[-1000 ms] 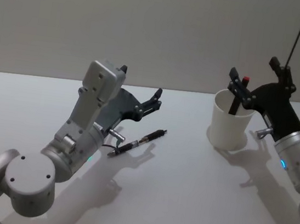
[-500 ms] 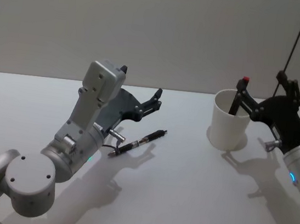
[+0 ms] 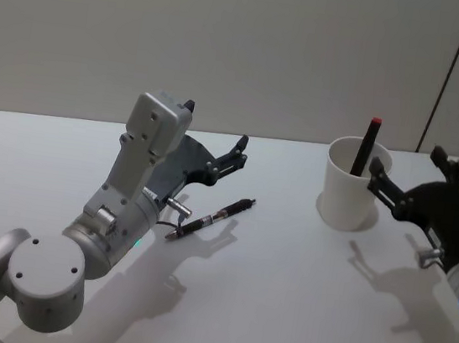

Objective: Place the pen into the pen holder.

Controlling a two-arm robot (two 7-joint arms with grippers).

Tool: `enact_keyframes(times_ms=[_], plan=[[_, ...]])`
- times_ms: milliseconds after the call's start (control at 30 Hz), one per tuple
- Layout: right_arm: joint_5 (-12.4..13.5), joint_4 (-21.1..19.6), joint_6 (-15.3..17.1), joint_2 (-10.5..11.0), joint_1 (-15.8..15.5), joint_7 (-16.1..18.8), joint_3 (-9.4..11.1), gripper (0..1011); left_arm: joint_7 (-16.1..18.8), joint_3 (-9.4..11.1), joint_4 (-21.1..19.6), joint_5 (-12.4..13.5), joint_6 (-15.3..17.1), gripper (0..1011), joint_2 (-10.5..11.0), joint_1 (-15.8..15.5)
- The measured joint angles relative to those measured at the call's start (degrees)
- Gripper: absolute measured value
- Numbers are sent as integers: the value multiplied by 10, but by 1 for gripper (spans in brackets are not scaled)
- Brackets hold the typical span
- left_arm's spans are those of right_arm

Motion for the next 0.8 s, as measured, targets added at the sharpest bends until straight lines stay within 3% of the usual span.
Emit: enact_keyframes(times_ms=[333, 800], plan=[[17, -38, 37, 18, -27, -16, -3, 1001, 0, 0, 0, 0, 0, 1001, 0, 0], [18, -40, 38, 18, -28, -17, -3, 1001, 0, 0, 0, 0, 0, 1001, 0, 0]])
